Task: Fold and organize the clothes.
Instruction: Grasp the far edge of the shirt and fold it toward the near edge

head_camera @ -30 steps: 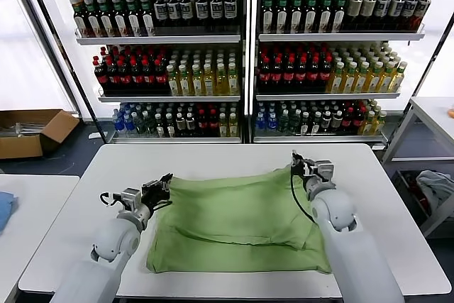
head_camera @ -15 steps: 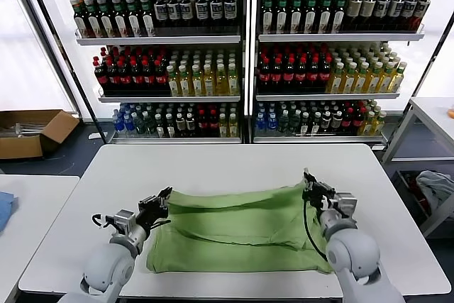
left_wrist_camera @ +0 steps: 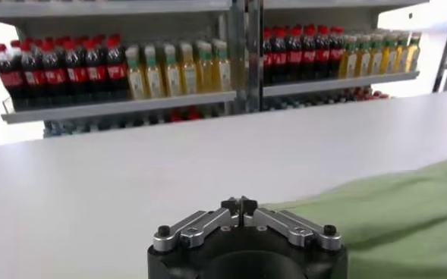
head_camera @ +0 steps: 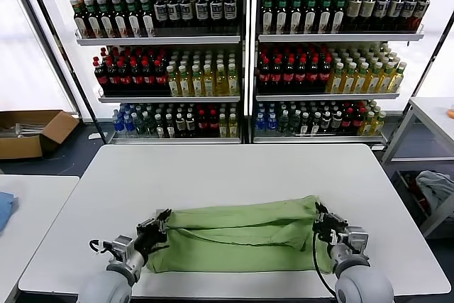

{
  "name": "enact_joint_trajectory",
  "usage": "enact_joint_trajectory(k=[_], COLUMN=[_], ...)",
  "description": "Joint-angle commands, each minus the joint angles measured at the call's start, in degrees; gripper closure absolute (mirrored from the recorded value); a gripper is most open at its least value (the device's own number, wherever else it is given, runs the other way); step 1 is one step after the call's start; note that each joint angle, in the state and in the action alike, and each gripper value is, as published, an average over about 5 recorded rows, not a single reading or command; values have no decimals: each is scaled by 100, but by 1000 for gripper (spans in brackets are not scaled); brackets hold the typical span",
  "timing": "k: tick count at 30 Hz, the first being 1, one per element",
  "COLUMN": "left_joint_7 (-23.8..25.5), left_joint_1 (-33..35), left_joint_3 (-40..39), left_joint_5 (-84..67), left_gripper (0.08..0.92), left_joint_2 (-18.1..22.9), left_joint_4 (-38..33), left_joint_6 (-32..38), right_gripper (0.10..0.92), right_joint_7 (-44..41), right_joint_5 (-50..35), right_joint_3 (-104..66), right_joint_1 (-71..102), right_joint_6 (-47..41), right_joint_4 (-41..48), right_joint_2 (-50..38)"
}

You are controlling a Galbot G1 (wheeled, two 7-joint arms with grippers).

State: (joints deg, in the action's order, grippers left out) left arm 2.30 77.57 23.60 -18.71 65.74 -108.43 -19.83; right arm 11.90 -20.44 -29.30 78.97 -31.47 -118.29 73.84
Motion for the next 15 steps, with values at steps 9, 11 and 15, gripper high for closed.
enact_joint_trajectory(k=[9,11,15], left_joint_7=[88,86,73], left_joint_1=[299,280,245], left_joint_3=[-15,-14,-24], left_joint_5=[360,362,397], left_gripper=[913,913,913], left_joint_2=[220,225,237], left_joint_4=[173,177,183], left_joint_6=[90,99,181], right_gripper=[919,919,919], right_joint_7=[47,51,69], right_joint_5=[240,250,257], right_joint_3=[-14,-8,15], right_joint_1=[310,327,359], right_joint_6=[72,87,104], right_joint_4=[626,667,667], right_joint_2=[66,84,103])
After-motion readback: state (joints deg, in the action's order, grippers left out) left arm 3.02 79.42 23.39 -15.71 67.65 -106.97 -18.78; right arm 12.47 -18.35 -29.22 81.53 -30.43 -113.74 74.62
